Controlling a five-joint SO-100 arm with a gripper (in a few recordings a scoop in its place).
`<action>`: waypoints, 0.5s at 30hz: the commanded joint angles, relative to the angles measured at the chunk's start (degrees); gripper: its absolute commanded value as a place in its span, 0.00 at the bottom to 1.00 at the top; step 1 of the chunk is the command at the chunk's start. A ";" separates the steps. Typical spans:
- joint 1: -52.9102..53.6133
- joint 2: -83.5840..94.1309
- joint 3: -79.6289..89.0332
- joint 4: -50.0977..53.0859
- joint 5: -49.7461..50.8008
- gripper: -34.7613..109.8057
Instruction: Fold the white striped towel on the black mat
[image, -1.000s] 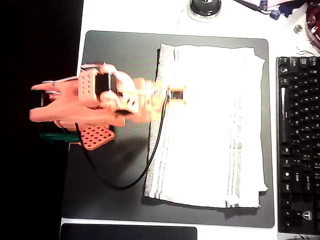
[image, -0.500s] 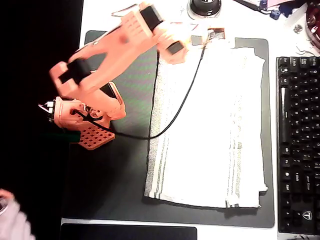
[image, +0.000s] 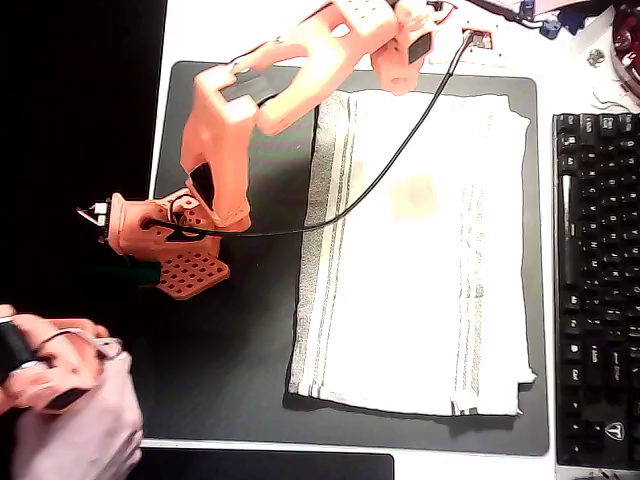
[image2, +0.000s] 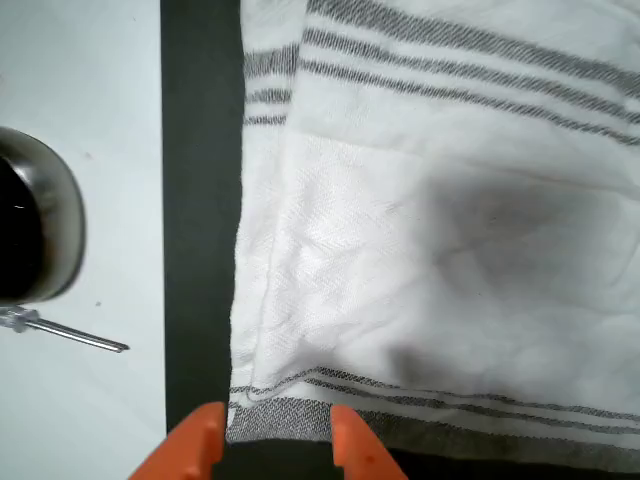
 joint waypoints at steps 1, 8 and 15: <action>-0.62 -5.19 -3.69 -1.05 -0.62 0.39; -0.18 -14.77 -11.25 -2.90 -0.97 0.39; 0.26 -20.92 -14.85 -4.83 -1.32 0.37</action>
